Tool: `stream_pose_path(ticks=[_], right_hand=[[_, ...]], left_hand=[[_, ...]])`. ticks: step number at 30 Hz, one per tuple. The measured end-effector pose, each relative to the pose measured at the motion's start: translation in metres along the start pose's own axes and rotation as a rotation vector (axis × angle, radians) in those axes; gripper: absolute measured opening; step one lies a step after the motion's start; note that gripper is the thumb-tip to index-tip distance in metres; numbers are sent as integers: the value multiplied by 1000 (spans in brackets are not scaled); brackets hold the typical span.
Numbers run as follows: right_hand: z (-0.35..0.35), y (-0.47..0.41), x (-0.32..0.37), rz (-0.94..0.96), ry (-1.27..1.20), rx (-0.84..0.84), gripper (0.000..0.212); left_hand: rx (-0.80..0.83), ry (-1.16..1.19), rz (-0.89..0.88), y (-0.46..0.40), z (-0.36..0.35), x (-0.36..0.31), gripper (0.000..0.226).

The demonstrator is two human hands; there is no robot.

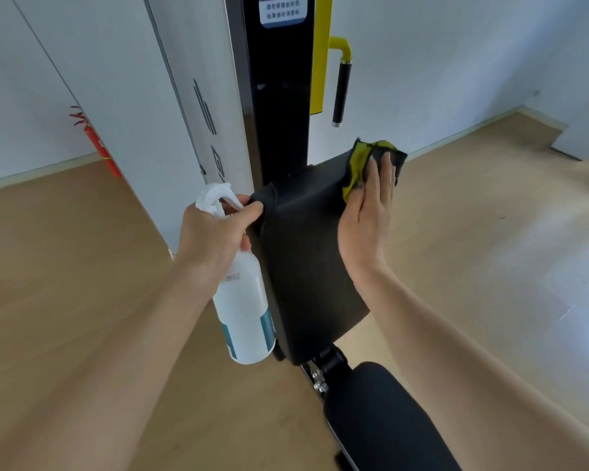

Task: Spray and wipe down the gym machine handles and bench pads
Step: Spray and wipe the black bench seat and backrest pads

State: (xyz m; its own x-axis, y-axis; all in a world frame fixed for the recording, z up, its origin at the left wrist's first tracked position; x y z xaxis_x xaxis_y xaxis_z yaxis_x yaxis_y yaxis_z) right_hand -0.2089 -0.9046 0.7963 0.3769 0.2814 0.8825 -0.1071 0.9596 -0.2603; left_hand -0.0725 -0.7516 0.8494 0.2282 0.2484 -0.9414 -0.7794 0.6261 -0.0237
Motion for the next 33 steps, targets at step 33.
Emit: stream_pose_path(ticks=[33], right_hand=[[-57, 86, 0, -493, -315, 44, 52]], left_hand=[[68, 23, -21, -5, 7, -1, 24]])
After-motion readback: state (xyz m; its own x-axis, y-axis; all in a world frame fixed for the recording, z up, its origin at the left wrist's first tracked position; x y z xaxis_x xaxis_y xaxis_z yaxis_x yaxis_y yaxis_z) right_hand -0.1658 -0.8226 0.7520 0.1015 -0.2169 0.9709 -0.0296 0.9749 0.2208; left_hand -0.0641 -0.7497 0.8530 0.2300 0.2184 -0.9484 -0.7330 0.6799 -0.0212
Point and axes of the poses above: each hand's wrist, its own y-axis away from the middle knuckle, its own z-axis out of the back of the hand, x = y × z, the point moved 1 cm from there along -y, towards the middle knuckle, and after that the axes turned 8 degrees about -z, right-handed, at the moved point
